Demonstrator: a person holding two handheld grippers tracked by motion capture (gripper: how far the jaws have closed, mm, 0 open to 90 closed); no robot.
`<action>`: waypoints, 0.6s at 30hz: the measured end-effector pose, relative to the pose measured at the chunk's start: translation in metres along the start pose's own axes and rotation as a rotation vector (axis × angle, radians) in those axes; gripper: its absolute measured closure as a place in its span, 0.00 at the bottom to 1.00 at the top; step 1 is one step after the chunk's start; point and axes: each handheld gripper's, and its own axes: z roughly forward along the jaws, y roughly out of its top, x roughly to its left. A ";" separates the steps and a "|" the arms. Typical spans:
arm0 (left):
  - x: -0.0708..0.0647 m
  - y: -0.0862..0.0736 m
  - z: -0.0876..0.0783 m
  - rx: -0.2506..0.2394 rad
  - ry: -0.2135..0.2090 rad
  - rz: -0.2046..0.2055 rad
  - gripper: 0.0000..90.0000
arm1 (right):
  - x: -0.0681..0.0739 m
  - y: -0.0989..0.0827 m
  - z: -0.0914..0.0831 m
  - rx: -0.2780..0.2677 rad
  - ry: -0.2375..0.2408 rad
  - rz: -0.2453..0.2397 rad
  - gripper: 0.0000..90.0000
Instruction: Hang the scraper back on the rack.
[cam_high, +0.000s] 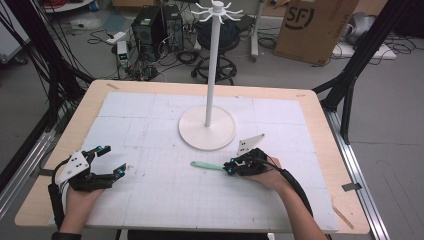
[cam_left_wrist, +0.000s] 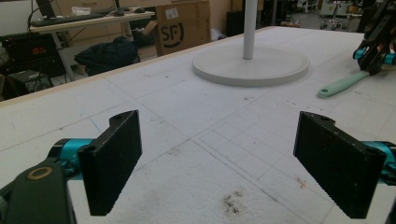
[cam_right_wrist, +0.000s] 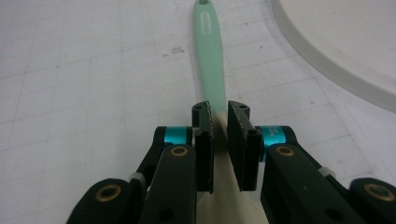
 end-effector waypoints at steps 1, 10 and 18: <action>0.000 0.000 0.000 0.000 0.000 0.000 0.18 | 0.000 0.002 -0.002 -0.016 -0.004 0.004 0.91; 0.000 0.000 0.000 -0.001 0.000 0.003 0.18 | 0.002 0.021 -0.042 -0.185 -0.052 0.096 0.91; -0.001 0.000 -0.001 -0.005 0.003 0.005 0.18 | 0.004 0.054 -0.086 -0.238 -0.111 0.124 0.91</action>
